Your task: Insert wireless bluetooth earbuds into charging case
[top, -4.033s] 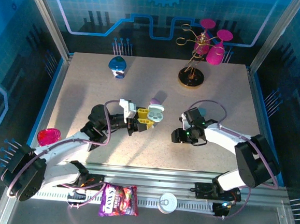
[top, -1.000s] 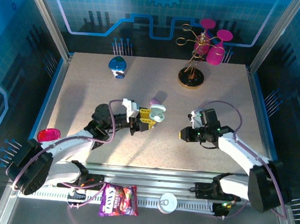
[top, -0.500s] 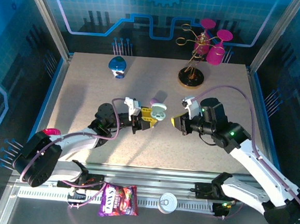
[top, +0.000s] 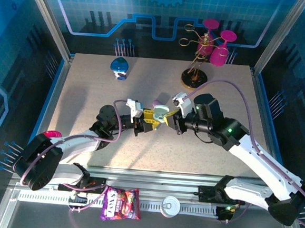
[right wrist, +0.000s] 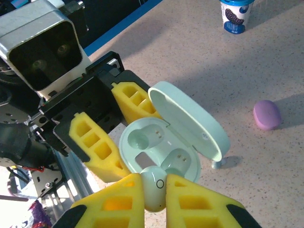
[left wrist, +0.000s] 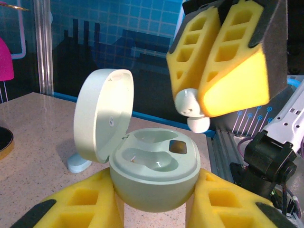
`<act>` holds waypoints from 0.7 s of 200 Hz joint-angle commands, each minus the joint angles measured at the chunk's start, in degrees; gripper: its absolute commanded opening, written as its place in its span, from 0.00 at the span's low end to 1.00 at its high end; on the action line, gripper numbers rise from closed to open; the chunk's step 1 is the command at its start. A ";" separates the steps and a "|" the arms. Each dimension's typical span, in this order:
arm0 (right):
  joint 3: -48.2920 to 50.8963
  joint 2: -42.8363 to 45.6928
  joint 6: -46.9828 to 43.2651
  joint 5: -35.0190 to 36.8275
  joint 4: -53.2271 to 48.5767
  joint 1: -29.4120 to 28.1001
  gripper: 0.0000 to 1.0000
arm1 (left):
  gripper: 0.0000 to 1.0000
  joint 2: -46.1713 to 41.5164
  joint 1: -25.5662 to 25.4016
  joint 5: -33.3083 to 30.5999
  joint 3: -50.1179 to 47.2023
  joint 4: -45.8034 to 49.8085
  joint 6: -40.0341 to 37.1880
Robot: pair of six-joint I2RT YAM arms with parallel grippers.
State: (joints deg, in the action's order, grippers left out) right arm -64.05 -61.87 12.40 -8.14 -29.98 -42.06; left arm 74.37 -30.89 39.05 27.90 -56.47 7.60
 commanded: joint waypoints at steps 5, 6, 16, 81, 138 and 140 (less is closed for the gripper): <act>-2.02 -0.86 -2.26 2.22 0.27 -0.73 0.12 | 0.26 -1.39 0.31 2.38 -0.10 -1.38 0.19; -2.03 -0.88 -2.24 2.24 0.27 -0.73 0.12 | 0.26 -1.40 0.31 2.41 -0.07 -1.37 0.17; -2.04 -1.17 -2.38 2.34 0.41 -0.73 0.12 | 0.26 -1.51 0.32 2.51 -0.13 -1.19 0.15; -3.99 -2.94 0.19 7.61 -1.17 -0.79 0.09 | 0.26 -1.07 0.35 3.15 0.15 -1.35 -0.21; -5.55 0.71 11.84 26.01 -10.21 -3.02 0.04 | 0.26 -0.19 1.48 -4.15 -0.65 -0.17 -2.32; -5.62 0.81 12.38 27.24 -10.72 -3.02 0.04 | 0.26 -0.19 1.61 -4.15 -0.72 -0.21 -2.34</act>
State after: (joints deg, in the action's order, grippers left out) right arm -67.24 -63.75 16.78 4.56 -33.17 -44.66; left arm 74.32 -30.48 37.91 27.90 -55.64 6.92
